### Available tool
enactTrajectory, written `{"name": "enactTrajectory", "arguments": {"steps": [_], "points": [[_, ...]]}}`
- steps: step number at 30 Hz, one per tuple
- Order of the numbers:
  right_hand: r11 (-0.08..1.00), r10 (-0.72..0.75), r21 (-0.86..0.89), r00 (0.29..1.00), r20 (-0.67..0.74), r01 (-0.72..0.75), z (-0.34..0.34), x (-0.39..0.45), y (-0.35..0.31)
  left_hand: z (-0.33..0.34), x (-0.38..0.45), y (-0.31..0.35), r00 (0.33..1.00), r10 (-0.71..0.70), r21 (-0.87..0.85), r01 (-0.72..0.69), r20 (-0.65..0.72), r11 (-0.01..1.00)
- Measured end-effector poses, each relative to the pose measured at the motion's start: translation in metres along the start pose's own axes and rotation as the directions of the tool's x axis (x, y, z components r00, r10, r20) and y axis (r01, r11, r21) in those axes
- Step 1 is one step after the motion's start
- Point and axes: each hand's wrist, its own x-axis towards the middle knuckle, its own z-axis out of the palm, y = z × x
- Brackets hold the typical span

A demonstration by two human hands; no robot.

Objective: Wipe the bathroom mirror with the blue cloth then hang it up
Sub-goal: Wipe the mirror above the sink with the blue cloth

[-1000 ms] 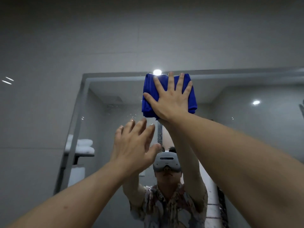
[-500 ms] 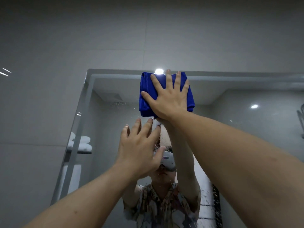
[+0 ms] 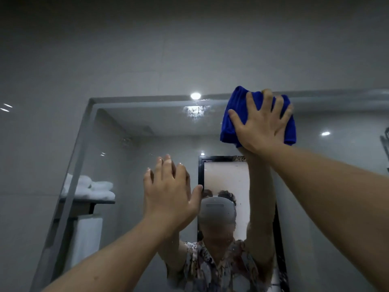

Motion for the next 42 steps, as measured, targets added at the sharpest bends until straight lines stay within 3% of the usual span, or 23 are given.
{"name": "enactTrajectory", "arguments": {"steps": [7,11,15,21,28,32,42], "points": [[0.999,-0.04,-0.014,0.997,0.063,0.041,-0.006,-0.007,-0.011,-0.005,0.002,-0.006,0.999,0.032,0.018,-0.032,0.023,0.999],[0.993,-0.117,-0.01,0.987,0.115,0.119,-0.004,-0.021,-0.041,-0.008,0.0,-0.025,0.991,0.127,0.046,-0.128,0.035,0.991],[0.994,-0.105,0.008,0.978,0.179,0.106,0.0,-0.022,-0.076,-0.014,0.0,-0.047,0.974,0.215,-0.001,-0.216,0.072,0.976],[0.993,-0.119,0.02,0.968,0.22,0.117,0.002,-0.027,-0.128,-0.026,-0.007,-0.103,0.975,0.198,-0.006,-0.199,0.1,0.98],[0.983,-0.185,0.03,0.958,0.219,0.183,0.013,-0.036,-0.223,-0.035,-0.01,-0.181,0.975,0.156,0.019,-0.161,0.16,0.987],[0.977,-0.213,0.051,0.957,0.196,0.207,0.023,-0.04,-0.283,-0.033,-0.021,-0.215,0.965,0.206,-0.044,-0.201,0.162,0.979],[0.97,-0.241,0.083,0.953,0.185,0.23,0.041,-0.034,-0.391,-0.022,-0.026,-0.234,0.935,0.332,-0.063,-0.327,0.123,0.943]]}}
